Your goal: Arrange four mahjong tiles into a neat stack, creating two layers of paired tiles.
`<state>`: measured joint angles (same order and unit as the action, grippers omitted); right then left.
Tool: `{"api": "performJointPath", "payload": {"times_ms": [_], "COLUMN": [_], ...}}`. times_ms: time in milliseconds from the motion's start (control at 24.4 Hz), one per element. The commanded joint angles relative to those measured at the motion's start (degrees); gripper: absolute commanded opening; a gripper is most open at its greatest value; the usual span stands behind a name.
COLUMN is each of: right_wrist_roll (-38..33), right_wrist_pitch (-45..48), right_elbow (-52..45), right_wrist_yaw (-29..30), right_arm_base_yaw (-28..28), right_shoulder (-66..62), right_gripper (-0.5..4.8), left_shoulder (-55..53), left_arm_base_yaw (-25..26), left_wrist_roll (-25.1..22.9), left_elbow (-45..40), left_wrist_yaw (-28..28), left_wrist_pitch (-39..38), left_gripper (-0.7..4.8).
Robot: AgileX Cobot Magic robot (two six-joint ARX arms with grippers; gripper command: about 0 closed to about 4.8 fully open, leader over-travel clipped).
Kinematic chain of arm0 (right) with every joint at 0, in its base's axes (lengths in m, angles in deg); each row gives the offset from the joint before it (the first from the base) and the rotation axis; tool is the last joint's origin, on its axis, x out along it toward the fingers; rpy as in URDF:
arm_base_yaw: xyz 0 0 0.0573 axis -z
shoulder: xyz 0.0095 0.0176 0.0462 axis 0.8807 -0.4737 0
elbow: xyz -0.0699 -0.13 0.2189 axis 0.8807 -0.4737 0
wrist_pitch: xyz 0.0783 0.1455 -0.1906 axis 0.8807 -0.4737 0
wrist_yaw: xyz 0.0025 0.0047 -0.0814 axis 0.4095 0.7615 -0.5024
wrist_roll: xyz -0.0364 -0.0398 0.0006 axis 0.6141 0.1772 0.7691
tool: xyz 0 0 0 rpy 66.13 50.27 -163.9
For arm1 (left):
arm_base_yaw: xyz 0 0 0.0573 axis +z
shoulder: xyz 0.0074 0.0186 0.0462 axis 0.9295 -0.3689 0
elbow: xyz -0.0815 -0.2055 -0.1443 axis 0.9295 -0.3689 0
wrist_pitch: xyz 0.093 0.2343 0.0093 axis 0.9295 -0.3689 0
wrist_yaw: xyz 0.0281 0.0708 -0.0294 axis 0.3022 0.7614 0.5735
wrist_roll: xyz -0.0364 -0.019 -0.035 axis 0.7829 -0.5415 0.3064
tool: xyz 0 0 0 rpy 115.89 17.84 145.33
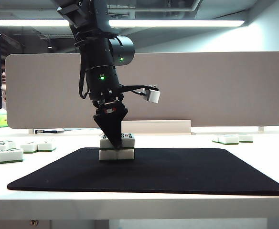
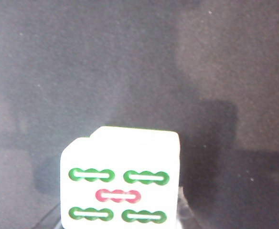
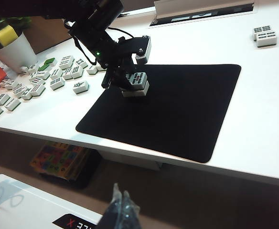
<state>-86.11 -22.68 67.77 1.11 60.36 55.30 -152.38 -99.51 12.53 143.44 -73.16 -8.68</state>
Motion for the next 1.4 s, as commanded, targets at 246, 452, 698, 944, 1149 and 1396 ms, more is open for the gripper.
{"api": "performJointPath", "payload": {"times_ms": [246, 452, 698, 944, 1149, 1396], "right_wrist_roll": [0.2, 0.2, 0.2, 0.2, 0.2, 0.2], "right_wrist_pitch": [0.8, 0.8, 0.8, 0.8, 0.8, 0.8], "right_elbow": [0.2, 0.2, 0.2, 0.2, 0.2, 0.2], "right_wrist_yaw": [0.2, 0.2, 0.2, 0.2, 0.2, 0.2], "right_arm_base_yaw": [0.0, 0.0, 0.0, 0.0, 0.0, 0.0], "right_shoulder": [0.7, 0.7, 0.7, 0.7, 0.7, 0.7], "right_gripper": [-0.01, -0.01, -0.01, -0.01, -0.01, -0.01], "left_shoulder": [-0.4, -1.6, -1.6, -1.6, -1.6, -0.3], "left_arm_base_yaw": [0.0, 0.0, 0.0, 0.0, 0.0, 0.0], "left_wrist_roll": [-0.1, -0.1, -0.1, -0.1, 0.0, 1.4], "left_elbow": [0.0, 0.0, 0.0, 0.0, 0.0, 0.1], "left_wrist_yaw": [-0.2, 0.0, -0.1, 0.0, 0.0, 0.0], "left_wrist_pitch": [-1.9, -1.8, -1.9, -1.9, -1.9, -2.4], "left_gripper": [2.11, 2.15, 2.16, 2.83, 3.35, 3.45]}}
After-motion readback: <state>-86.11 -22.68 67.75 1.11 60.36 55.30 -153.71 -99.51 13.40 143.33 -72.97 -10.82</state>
